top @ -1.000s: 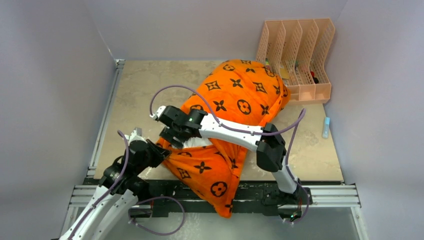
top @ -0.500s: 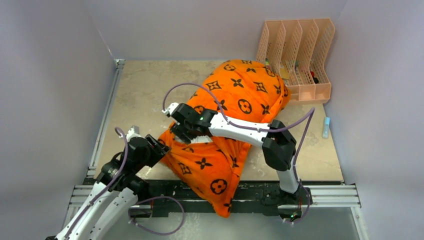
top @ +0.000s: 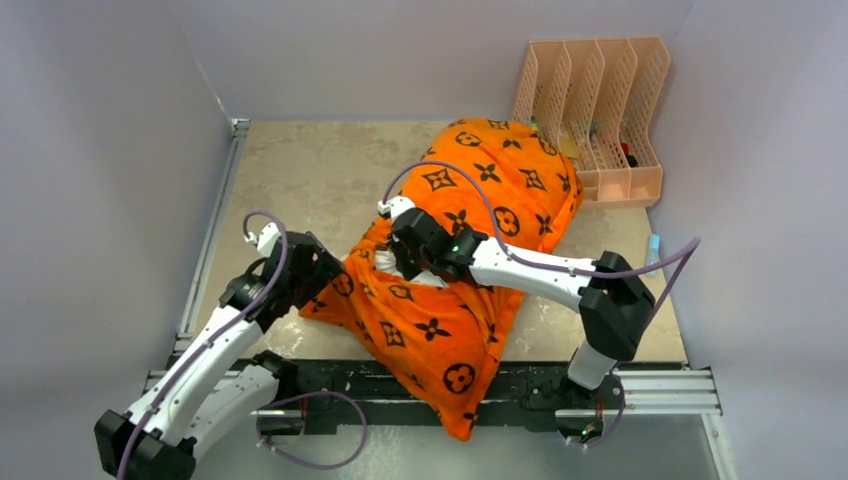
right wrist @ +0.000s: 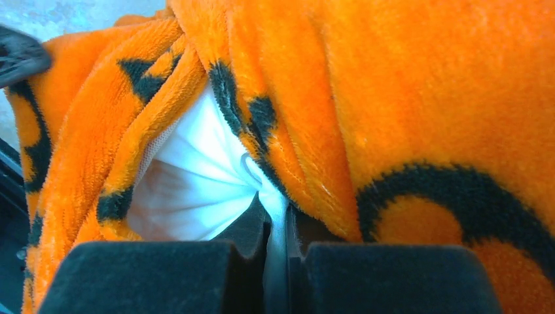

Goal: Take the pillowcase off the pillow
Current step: Remove the pillow from the pillowcase.

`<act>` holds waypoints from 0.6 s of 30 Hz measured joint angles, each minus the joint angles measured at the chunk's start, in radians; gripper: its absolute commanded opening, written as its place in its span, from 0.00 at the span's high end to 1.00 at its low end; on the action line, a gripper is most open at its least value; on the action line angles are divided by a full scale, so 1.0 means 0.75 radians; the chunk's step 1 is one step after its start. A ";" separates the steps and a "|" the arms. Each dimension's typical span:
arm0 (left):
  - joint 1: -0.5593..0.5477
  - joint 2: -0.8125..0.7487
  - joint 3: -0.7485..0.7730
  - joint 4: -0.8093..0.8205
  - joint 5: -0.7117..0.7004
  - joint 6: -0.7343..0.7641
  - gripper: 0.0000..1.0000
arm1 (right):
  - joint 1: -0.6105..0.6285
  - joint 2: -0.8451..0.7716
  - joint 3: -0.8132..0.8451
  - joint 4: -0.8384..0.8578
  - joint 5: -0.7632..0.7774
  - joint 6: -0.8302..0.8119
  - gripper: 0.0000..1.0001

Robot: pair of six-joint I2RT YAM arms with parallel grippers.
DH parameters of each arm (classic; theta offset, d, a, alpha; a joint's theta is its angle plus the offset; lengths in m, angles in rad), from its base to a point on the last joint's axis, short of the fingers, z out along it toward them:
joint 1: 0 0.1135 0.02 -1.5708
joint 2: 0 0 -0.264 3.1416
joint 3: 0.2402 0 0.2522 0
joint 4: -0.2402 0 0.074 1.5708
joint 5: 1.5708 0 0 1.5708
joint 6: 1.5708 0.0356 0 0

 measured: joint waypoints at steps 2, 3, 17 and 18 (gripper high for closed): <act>0.062 0.040 -0.048 0.105 0.064 0.005 0.29 | -0.005 -0.023 -0.037 0.029 -0.011 0.040 1.00; 0.083 0.041 -0.084 0.152 0.097 0.002 0.31 | -0.008 -0.030 -0.048 0.043 -0.015 0.057 1.00; 0.121 -0.542 -0.286 -0.007 0.098 -0.248 0.19 | -0.068 -0.023 -0.011 0.014 -0.125 0.137 1.00; 0.121 -0.543 -0.279 -0.039 0.075 -0.270 0.19 | -0.086 -0.023 -0.004 0.004 -0.147 0.141 1.00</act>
